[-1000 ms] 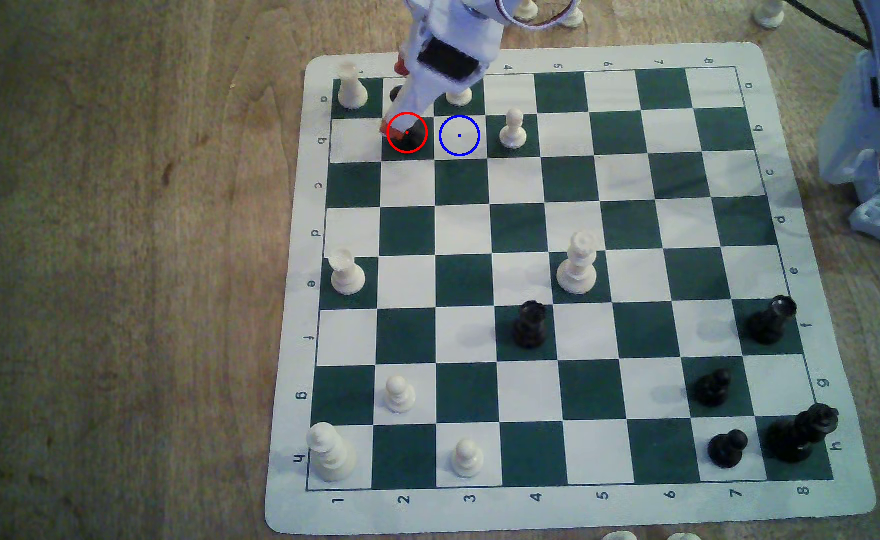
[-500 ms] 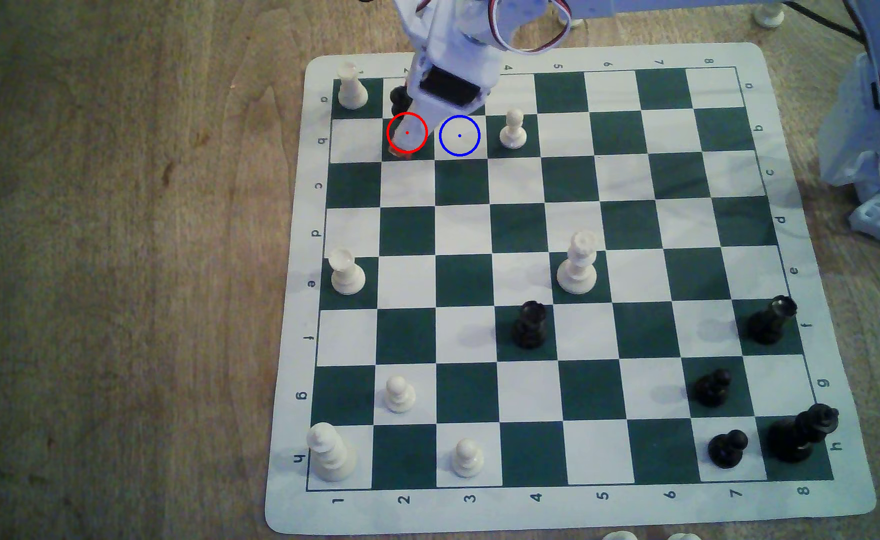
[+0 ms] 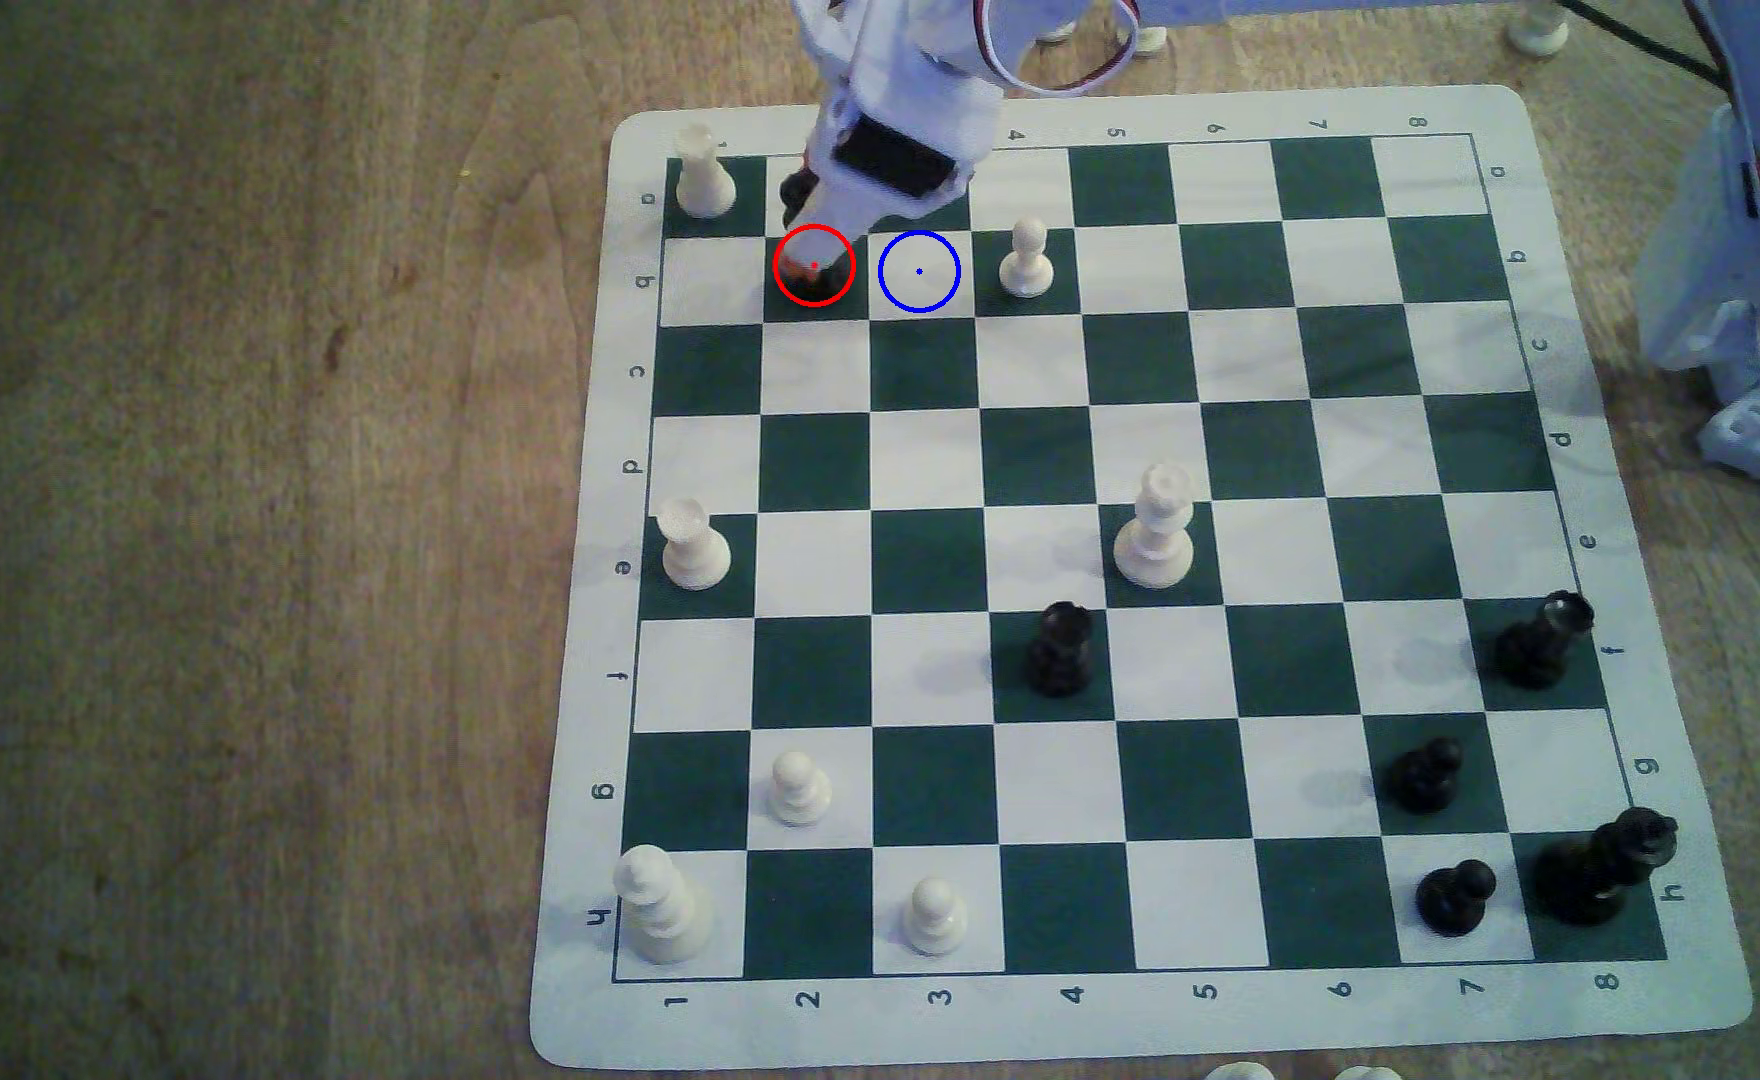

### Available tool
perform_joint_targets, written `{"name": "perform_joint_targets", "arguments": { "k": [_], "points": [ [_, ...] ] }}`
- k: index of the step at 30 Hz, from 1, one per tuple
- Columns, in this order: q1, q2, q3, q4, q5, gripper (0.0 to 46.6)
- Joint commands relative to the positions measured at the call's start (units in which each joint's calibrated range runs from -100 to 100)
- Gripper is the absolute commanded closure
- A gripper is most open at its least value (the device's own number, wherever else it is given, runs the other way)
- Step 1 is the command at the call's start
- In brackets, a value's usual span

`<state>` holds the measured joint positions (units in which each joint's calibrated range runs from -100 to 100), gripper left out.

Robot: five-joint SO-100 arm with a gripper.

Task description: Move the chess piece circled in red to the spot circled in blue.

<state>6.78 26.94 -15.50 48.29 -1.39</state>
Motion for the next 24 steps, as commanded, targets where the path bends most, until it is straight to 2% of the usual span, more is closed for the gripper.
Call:
{"name": "perform_joint_targets", "arguments": {
  "k": [1,7,15,24],
  "points": [
    [-0.2,-3.3,-5.1,-0.4,0.2,39.2],
    [-0.4,-3.2,-5.1,-0.5,0.2,46.3],
    [-0.7,-6.5,-5.4,-0.1,0.0,46.4],
    [-2.0,-14.4,-8.5,9.2,-0.6,46.4]
  ]
}}
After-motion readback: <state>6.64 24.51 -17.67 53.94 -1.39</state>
